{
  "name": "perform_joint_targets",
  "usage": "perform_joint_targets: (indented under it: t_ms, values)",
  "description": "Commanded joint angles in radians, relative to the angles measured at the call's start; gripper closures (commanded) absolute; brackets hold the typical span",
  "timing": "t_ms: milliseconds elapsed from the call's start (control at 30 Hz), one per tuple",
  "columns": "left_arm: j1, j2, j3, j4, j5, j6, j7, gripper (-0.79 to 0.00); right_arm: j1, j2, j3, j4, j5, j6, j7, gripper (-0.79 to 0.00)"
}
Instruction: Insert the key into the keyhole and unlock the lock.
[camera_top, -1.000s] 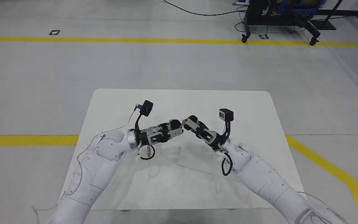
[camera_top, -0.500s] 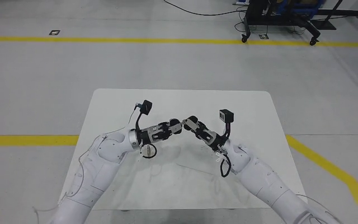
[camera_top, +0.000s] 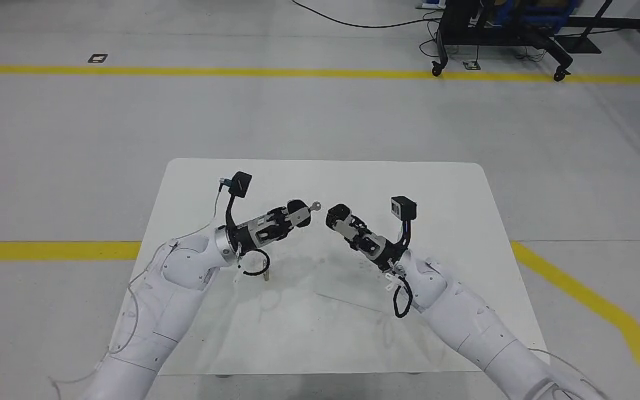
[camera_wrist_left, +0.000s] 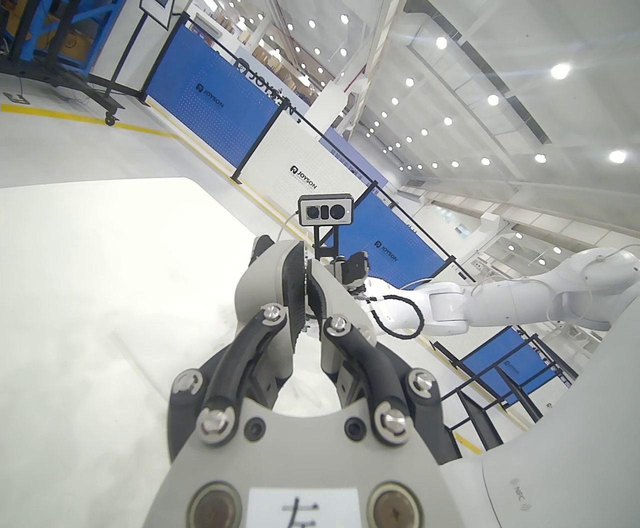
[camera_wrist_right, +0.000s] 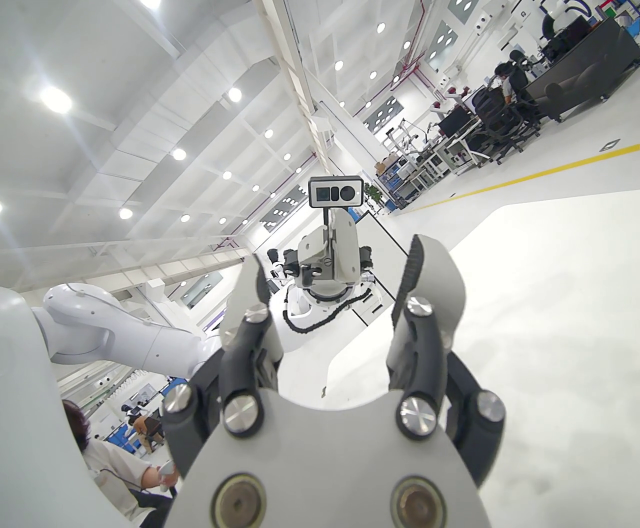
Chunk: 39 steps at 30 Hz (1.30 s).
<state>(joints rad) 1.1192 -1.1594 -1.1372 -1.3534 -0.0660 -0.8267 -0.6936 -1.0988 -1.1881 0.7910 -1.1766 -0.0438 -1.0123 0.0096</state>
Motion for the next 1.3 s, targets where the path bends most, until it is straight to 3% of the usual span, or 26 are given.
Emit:
perform_joint_targets:
  t_ms: [0, 233, 333, 567, 600, 667, 733, 800, 933, 1267]
  values:
    - [0.000, 0.000, 0.000, 0.000, 0.000, 0.000, 0.000, 0.000, 0.000, 0.000, 0.000, 0.000, 0.000, 0.000, 0.000, -0.785]
    - [0.028, 0.009, -0.027, -0.068, 0.173, 0.090, 0.047, 0.000, 0.000, 0.002, -0.003, -0.004, -0.018, 0.024, 0.031, -0.785]
    - [0.038, 0.017, -0.022, -0.090, 0.175, 0.121, -0.036, 0.000, 0.018, 0.023, 0.031, -0.008, -0.186, 0.147, 0.153, -0.785]
    - [0.015, 0.036, -0.010, -0.111, 0.132, 0.131, -0.253, 0.000, -0.075, 0.078, 0.140, -0.156, -0.180, 0.216, 0.346, -0.785]
    - [0.013, 0.037, -0.004, -0.114, 0.132, 0.134, -0.266, 0.000, -0.087, 0.084, 0.151, -0.176, -0.165, 0.219, 0.376, -0.656]
    - [0.010, 0.038, 0.010, -0.121, 0.142, 0.142, -0.282, 0.000, -0.104, 0.095, 0.173, -0.203, -0.137, 0.231, 0.422, -0.631]
    - [0.004, 0.038, 0.022, -0.125, 0.150, 0.146, -0.293, 0.000, -0.114, 0.100, 0.188, -0.221, -0.126, 0.258, 0.448, -0.443]
    - [-0.001, 0.038, 0.035, -0.126, 0.151, 0.152, -0.300, 0.000, -0.121, 0.102, 0.191, -0.237, -0.113, 0.270, 0.468, -0.351]
    - [-0.012, 0.038, 0.057, -0.123, 0.156, 0.160, -0.304, 0.000, -0.120, 0.102, 0.185, -0.251, -0.093, 0.279, 0.507, -0.286]
    - [-0.015, 0.044, 0.067, -0.123, 0.160, 0.160, -0.280, 0.000, -0.122, 0.105, 0.193, -0.257, -0.071, 0.283, 0.547, -0.268]
